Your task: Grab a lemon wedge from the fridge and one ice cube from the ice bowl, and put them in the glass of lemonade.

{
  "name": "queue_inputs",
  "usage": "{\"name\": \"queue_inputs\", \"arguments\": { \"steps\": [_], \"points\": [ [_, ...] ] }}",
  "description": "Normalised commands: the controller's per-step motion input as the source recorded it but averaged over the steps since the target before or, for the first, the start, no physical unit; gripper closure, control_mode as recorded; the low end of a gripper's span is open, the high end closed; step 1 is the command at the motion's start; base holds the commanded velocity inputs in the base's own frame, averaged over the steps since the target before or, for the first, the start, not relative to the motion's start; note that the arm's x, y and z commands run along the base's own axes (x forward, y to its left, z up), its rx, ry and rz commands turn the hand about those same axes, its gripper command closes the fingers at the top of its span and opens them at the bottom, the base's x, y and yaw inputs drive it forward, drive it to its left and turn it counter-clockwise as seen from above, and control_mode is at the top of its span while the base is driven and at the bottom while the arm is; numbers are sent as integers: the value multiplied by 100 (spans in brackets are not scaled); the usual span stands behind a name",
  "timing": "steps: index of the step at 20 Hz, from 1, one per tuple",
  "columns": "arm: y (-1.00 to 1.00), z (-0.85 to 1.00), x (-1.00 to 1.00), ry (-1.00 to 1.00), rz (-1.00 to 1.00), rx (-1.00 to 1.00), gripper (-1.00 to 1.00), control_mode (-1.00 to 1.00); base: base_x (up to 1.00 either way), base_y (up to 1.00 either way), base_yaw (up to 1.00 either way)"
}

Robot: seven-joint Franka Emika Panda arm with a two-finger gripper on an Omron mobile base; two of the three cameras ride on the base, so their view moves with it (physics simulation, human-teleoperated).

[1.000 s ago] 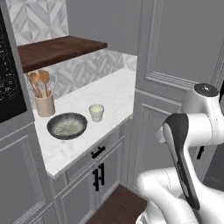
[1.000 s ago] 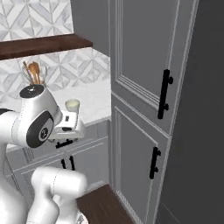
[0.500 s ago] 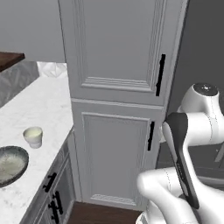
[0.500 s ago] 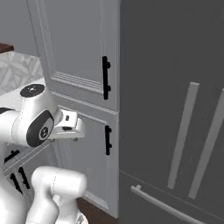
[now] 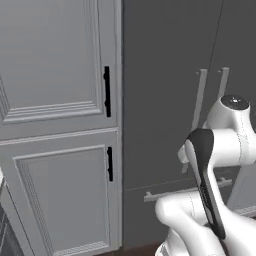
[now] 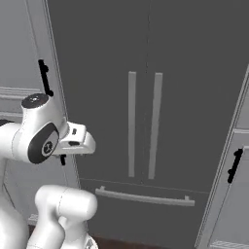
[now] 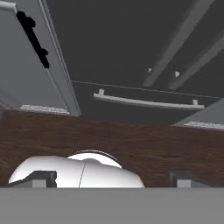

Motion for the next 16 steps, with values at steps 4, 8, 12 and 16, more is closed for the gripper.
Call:
{"name": "queue_inputs", "arguments": {
  "steps": [4,8,12,16],
  "points": [
    [0,0,0,0,0,0,-100,100,-5,-91,-28],
    [0,0,0,0,0,0,-100,100,31,-41,8],
    [0,0,0,0,0,0,-100,100,14,-5,31],
    [0,0,0,0,0,0,-100,100,5,-6,29]
  ]
}}
